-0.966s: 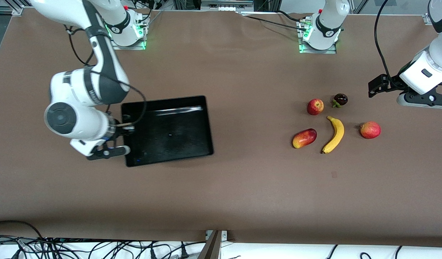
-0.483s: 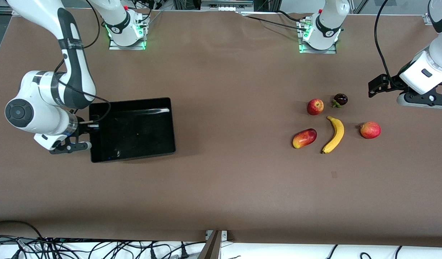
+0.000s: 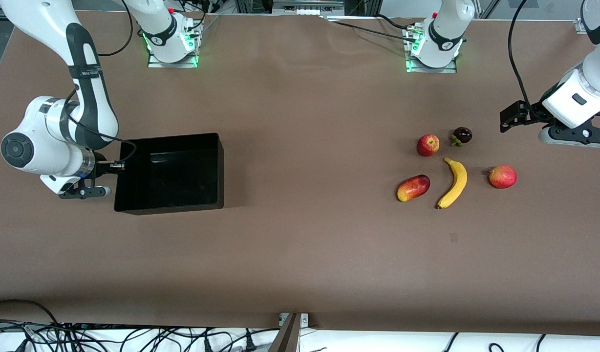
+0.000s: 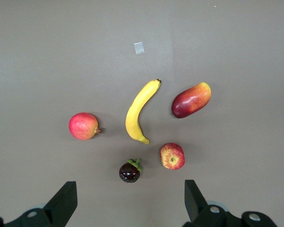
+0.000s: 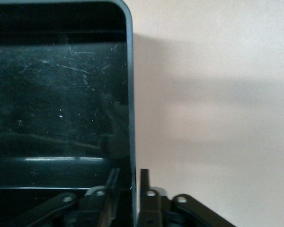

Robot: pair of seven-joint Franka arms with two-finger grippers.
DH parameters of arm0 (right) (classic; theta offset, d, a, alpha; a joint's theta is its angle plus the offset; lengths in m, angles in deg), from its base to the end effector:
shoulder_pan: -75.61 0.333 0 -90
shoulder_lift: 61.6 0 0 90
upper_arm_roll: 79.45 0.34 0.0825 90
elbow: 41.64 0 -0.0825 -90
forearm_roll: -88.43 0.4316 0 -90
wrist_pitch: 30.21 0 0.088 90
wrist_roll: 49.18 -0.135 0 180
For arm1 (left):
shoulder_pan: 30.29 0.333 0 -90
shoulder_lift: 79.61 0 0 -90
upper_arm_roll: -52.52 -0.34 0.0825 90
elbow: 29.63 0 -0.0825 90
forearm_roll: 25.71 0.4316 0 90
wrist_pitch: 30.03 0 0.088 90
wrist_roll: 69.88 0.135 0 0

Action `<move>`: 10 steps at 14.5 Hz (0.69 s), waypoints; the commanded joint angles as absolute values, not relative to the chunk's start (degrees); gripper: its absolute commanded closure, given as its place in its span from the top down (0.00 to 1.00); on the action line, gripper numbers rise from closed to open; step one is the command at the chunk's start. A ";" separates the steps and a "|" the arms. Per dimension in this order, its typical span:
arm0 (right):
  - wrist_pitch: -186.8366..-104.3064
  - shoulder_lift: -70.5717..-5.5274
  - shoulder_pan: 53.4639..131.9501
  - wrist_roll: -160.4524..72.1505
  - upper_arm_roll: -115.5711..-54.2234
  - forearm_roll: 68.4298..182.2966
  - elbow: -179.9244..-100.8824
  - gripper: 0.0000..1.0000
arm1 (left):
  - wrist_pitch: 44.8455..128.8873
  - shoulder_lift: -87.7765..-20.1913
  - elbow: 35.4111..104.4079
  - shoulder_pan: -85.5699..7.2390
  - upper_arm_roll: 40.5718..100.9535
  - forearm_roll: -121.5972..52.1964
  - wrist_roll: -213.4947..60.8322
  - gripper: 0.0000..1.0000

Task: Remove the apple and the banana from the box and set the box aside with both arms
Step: 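Release the box rim and open the right gripper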

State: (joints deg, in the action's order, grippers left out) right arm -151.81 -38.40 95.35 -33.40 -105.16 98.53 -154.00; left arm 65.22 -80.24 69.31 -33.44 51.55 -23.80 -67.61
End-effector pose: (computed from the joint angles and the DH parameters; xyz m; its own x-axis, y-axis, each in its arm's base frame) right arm 0.6265 -0.0503 0.2333 0.9773 0.0776 -0.1972 0.0769 -0.9970 -0.0112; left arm 0.5982 -0.0185 0.5537 0.9952 -0.0806 -0.0547 -0.0823 -0.9961 -0.0307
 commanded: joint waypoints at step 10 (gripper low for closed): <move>-127.53 -59.03 101.89 -41.10 -102.30 90.38 -142.10 1.00 | 64.01 -80.40 68.28 -33.46 51.56 -23.86 -68.03 1.00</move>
State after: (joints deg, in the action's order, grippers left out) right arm -131.40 -52.37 101.59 -39.64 -103.12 93.82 -140.49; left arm 65.22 -80.24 69.26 -33.44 51.54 -23.80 -67.61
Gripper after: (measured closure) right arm 0.000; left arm 0.000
